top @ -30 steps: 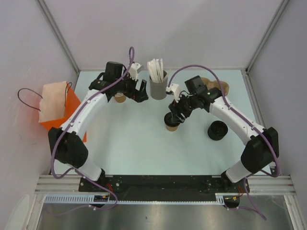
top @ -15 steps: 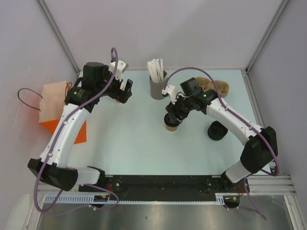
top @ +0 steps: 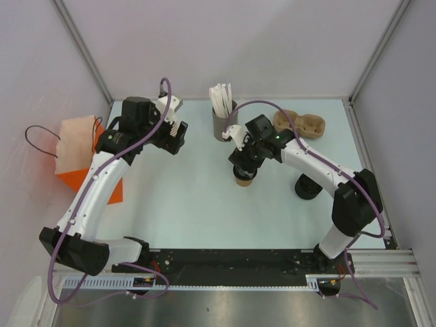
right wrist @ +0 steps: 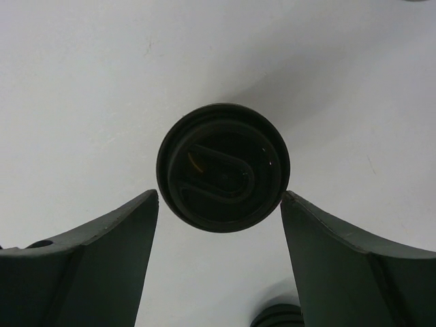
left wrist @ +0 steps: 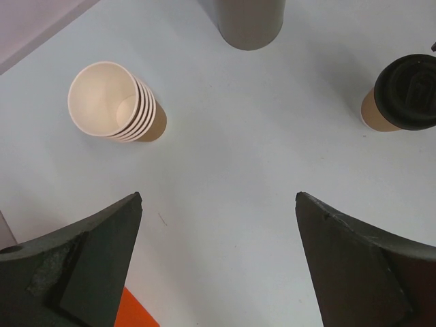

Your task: Pack the takeout coffee

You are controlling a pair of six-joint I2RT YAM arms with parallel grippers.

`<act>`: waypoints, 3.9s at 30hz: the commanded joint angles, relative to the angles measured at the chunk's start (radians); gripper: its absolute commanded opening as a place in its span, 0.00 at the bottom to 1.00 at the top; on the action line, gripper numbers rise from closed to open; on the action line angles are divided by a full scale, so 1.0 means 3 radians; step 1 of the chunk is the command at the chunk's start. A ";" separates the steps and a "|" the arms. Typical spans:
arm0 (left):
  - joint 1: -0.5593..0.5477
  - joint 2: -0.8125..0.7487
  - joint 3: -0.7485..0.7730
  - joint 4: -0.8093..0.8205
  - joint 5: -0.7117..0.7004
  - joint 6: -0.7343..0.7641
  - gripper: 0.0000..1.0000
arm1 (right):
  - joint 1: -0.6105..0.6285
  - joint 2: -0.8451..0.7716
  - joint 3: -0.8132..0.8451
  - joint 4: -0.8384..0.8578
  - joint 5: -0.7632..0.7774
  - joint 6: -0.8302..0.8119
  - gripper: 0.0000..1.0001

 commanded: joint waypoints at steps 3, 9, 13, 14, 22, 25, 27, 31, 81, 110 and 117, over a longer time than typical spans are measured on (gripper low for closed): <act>0.0023 -0.0056 -0.0055 0.0118 -0.0075 -0.0013 0.99 | 0.0010 0.0150 0.0007 0.0155 0.0057 0.0076 0.78; 0.0023 -0.0051 -0.0090 0.0144 -0.0039 -0.0018 0.99 | 0.0061 0.0191 0.0007 0.0185 0.0046 0.0091 0.82; 0.0023 -0.0036 -0.0106 0.0159 -0.0034 -0.0023 0.99 | 0.0072 0.0237 0.0007 0.0190 0.0082 0.0107 0.82; 0.0023 -0.0036 -0.0111 0.0159 -0.0029 -0.0028 1.00 | 0.0072 0.0252 0.0007 0.0190 0.0098 0.0122 0.81; 0.0023 -0.0031 -0.0131 0.0170 0.0134 -0.0038 0.99 | 0.0072 0.0390 0.0007 0.0211 0.0169 0.0163 0.78; -0.0002 -0.0041 -0.0223 0.0246 0.0375 -0.0033 0.99 | 0.0062 0.0421 0.0007 0.0201 0.0169 0.0178 0.77; -0.0145 -0.0036 -0.0361 0.0343 0.0320 0.0018 0.99 | 0.0067 0.0436 0.0007 0.0206 0.0195 0.0193 0.77; -0.0452 0.0107 -0.0443 0.0328 0.0012 0.0110 1.00 | 0.0072 0.0503 -0.0008 0.0175 0.0256 0.0204 0.76; 0.0105 -0.0077 0.0869 -0.0438 -0.1004 0.0401 0.99 | -0.0445 0.0032 0.0063 -0.0004 0.0093 0.0260 0.62; 0.1527 0.0240 0.0958 -0.0444 -0.1604 0.1010 0.91 | -0.0394 -0.0131 -0.0141 0.0032 -0.0107 0.0214 0.62; 0.1542 0.0261 0.0840 -0.0368 -0.1353 0.1020 0.83 | -0.0378 -0.0136 -0.0146 0.0037 -0.0107 0.0214 0.61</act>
